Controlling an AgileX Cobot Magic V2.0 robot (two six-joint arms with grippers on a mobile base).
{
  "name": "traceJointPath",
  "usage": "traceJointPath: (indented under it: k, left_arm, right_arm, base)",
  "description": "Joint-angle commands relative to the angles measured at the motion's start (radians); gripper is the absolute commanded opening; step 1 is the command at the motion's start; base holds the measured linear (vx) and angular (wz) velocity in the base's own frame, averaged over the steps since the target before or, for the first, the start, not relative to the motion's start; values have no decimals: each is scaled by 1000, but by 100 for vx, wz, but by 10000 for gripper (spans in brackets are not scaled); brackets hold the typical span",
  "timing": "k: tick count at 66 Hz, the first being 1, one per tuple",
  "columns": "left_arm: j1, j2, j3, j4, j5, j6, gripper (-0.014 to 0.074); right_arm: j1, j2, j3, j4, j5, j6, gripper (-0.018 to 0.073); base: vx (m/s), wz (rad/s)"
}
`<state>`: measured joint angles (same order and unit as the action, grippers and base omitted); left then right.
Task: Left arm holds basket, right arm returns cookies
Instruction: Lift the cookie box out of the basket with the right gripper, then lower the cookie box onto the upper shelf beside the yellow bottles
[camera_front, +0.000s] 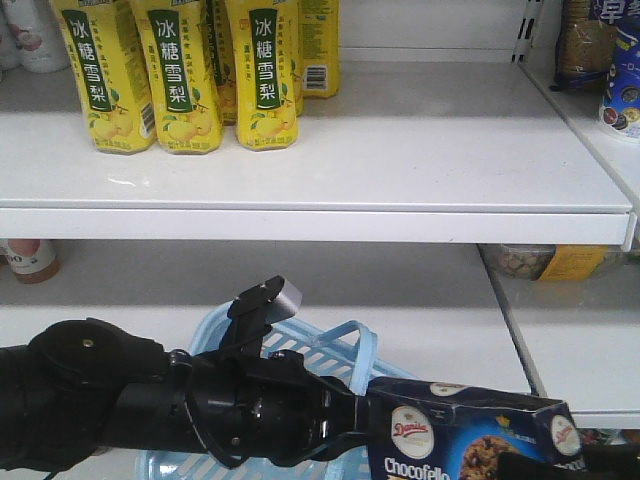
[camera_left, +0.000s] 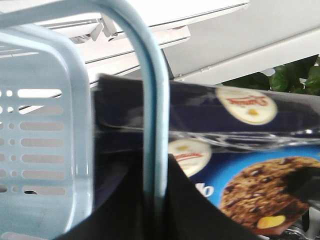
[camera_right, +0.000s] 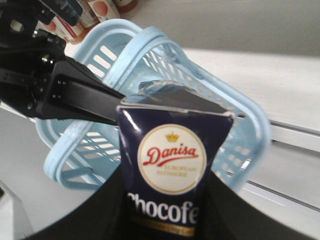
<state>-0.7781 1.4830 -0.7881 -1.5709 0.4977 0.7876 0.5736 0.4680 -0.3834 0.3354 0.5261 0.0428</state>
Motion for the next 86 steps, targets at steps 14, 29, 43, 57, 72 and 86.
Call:
traceJointPath:
  k: [14,29,43,57,72,86]
  left_arm:
    - [-1,-36,-32,-26,2,22,-6]
    - [-1,-36,-32,-26,2,22,-6]
    - [-1,-36,-32,-26,2,22,-6]
    - [-1,-36,-32,-26,2,22,-6]
    - [-1,-36,-32,-26,2,21,-6]
    - [-1,-36,-32,-26,2,21,-6]
  right_arm:
    - [-2,-76,-267,-443,124,279,216]
    - [-2,-68,-382,-607,-8,318,216]
    - [-2,26,-383,-990,-160,555,216]
    - [-2,188,-383,-1599,-135,1164,216]
    - [-2,366,-385,-2124,-49,1772,216]
    - [-2,568,-436,-2124,170,1796,216]
  base:
    - [0,0]
    - [0,0]
    - [0,0]
    - [0,0]
    - [0,0]
    - [0,0]
